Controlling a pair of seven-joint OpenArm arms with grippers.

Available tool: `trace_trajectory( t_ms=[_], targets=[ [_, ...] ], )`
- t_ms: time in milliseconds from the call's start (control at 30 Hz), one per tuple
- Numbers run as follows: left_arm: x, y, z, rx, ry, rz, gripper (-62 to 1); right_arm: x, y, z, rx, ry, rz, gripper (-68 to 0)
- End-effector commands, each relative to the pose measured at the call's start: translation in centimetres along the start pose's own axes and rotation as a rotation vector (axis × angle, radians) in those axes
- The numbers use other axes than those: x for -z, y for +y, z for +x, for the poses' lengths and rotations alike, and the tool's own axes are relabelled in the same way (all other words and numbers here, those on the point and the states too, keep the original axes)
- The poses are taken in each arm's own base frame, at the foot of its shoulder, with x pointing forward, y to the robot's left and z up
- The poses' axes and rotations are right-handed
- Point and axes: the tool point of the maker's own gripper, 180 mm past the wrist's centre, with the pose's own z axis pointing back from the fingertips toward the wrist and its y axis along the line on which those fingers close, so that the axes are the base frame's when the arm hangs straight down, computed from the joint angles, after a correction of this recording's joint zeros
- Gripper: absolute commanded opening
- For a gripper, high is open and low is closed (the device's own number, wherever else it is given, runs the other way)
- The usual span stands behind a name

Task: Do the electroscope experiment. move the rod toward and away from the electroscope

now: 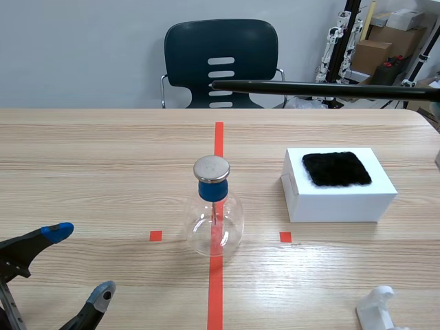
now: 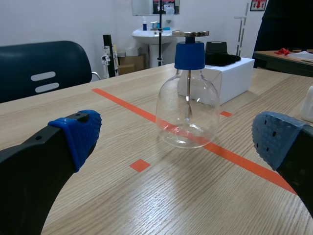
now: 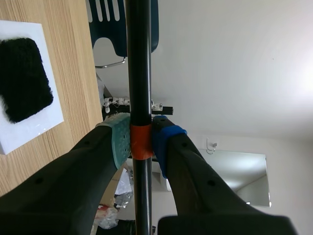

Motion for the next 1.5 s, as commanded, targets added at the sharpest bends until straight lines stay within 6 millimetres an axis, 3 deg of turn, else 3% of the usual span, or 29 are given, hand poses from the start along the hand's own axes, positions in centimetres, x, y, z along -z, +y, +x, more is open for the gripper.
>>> trace_trajectory(
  t_ms=[0, 1133, 1467],
  targets=[
    [0.1, 0.0, 0.4, 0.0, -0.026, 0.007, 1.4, 0.0, -0.9, 0.5, -0.007, -0.017, -0.03, -66.2],
    [0.1, 0.0, 0.4, 0.0, -0.026, 0.007, 1.4, 0.0, -0.9, 0.4, -0.011, -0.008, -0.03, -66.2],
    [0.1, 0.0, 0.4, 0.0, -0.026, 0.007, 1.4, 1.1, -2.7, -0.1, -0.127, 0.001, -0.055, -66.2]
  ],
)
